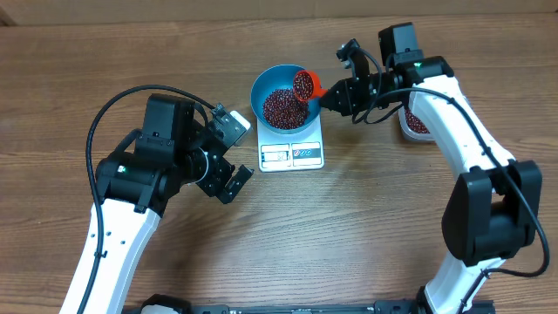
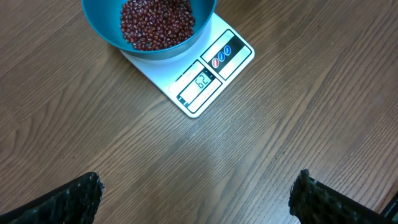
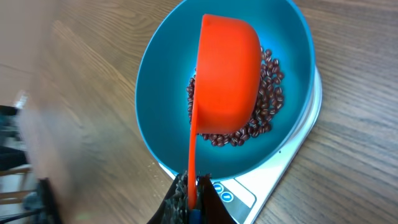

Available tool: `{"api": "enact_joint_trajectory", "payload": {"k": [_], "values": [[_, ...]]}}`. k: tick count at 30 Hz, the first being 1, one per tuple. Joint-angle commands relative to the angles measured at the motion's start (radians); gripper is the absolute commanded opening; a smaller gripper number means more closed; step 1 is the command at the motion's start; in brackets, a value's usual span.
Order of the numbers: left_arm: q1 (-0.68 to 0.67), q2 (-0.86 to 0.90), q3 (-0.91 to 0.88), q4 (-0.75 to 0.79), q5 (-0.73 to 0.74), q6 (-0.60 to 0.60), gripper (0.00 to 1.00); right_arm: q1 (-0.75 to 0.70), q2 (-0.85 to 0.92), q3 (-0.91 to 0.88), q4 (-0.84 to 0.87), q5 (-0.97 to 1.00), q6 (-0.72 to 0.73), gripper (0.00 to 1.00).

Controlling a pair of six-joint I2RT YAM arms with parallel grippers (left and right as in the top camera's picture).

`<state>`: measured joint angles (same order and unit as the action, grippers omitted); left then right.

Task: Scoop item into bowl and weigh 150g on scale
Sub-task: 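Tilt the red scoop over the blue bowl to pour beans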

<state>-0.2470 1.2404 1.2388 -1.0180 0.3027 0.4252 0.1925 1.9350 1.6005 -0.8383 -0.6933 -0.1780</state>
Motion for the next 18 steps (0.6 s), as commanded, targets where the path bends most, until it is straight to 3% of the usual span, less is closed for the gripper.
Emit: {"api": "enact_joint_trajectory", "payload": {"k": [1,18], "values": [[0.005,0.003,0.026,0.001,0.001,0.000,1.00,0.036,-0.041,0.013,0.005,0.104,-0.014,0.04],[0.005,0.003,0.026,0.001,0.001,0.001,1.00,0.188,-0.041,0.013,0.080,0.477,-0.014,0.04]]}}
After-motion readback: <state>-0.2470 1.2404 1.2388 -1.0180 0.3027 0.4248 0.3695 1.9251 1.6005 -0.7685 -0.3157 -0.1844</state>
